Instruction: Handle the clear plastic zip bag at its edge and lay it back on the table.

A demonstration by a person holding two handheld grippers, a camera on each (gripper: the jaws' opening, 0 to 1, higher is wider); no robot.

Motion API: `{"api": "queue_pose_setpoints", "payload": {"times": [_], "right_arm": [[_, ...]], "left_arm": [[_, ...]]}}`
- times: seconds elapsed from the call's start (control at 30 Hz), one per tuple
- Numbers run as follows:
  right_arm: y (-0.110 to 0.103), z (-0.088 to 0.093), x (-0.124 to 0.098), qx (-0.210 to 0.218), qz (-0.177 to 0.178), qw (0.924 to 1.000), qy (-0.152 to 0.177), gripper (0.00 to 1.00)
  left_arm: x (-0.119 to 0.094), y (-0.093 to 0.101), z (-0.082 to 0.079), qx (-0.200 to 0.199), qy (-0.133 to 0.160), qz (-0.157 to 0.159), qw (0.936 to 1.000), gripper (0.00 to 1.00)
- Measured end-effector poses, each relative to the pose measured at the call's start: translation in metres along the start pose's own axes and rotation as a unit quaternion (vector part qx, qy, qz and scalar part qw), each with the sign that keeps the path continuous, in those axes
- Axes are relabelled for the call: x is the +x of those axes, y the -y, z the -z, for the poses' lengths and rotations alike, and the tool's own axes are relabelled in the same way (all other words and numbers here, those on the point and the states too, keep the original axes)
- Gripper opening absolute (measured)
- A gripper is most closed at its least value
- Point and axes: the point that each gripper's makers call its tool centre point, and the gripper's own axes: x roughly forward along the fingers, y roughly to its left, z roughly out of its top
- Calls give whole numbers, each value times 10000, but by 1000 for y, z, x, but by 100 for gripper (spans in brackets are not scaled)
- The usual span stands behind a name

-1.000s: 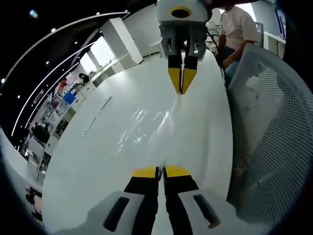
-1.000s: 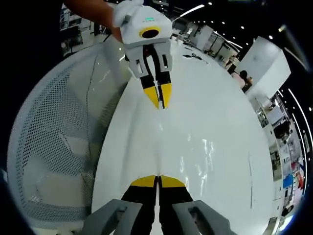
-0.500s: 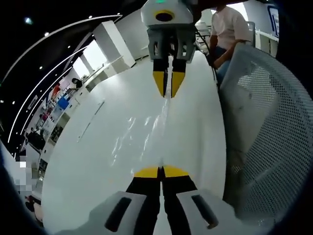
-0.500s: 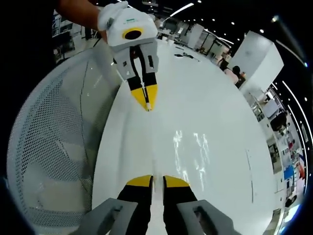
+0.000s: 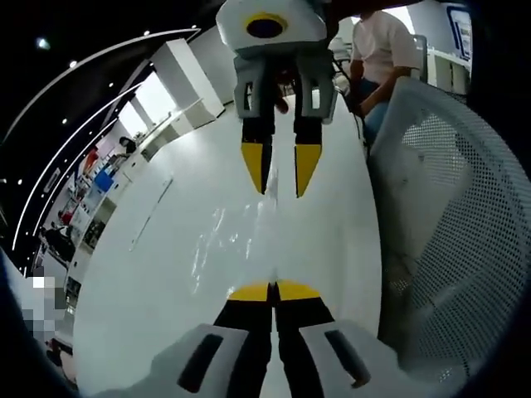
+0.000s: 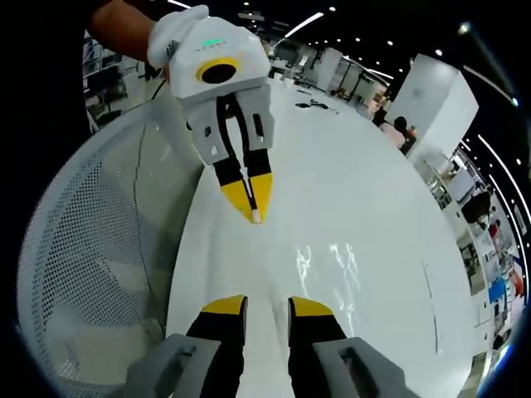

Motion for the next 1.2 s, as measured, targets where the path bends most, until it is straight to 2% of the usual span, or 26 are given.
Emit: {"api": "queue_pose_setpoints", "payload": {"times": [0.37, 0.97, 1.2], "right_arm": [[-3, -22, 9, -73, -58, 9998, 181, 17], [-8, -42, 24, -173, -197, 9987, 446, 13], [-10, -45, 30, -221, -255, 9984, 447, 12]], "left_arm": [[2, 2, -6, 5, 12, 76, 10000, 0], [5, 5, -9, -48, 32, 155, 9999, 0], [6, 5, -8, -86, 34, 177, 9998, 0]]}}
